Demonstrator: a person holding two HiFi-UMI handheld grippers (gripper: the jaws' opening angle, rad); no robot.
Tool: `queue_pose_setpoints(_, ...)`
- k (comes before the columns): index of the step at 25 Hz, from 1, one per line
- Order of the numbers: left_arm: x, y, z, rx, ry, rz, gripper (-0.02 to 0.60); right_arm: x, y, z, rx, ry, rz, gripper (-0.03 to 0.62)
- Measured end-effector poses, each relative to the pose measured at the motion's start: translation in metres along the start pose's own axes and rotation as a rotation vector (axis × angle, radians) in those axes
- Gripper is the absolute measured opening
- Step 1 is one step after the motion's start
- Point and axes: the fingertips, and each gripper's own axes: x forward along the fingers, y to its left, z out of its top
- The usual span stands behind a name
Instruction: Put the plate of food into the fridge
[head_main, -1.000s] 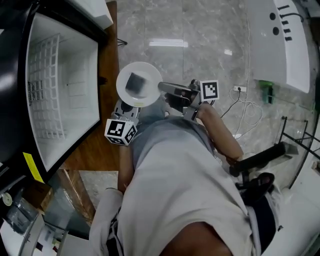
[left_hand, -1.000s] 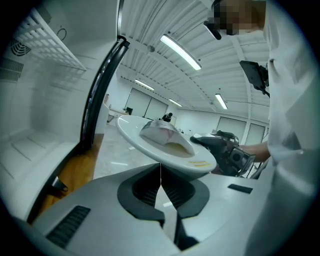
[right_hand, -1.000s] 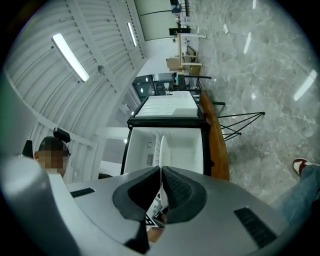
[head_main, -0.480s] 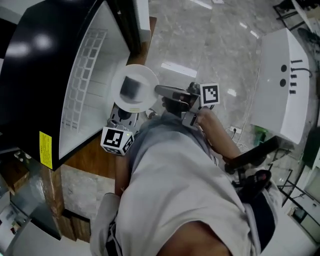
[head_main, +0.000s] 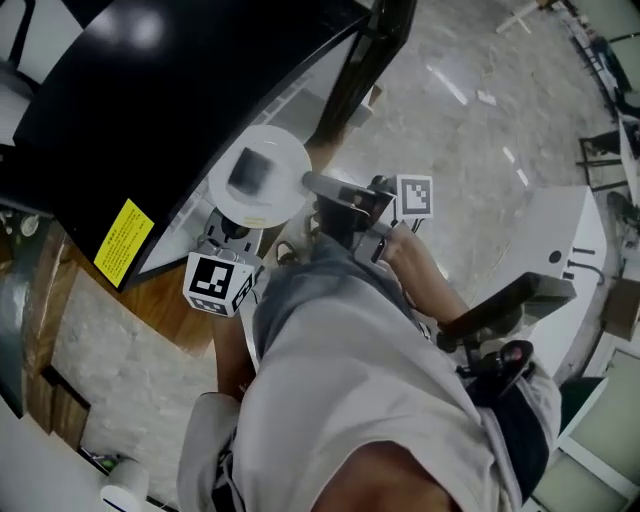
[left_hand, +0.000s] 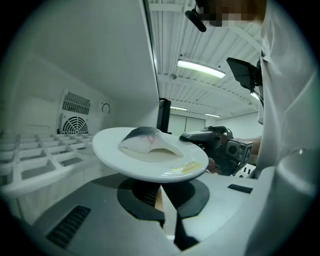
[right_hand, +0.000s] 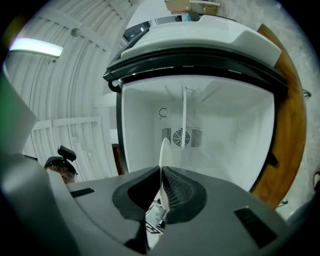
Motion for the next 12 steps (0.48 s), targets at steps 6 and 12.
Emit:
queue_pose_setpoints(6,0.029,0.046,0.010,-0.059,-0.030,0.178,0.020,0.038,-0.027,0.057,0.099,0.073,-0.015,0.026)
queue_pose_setpoints(12,0.030,0.032,-0.002,-0.040,-0.019,0.242,0.020,0.048,-0.049,0.074,0.161,0.072,-0.051,0.025)
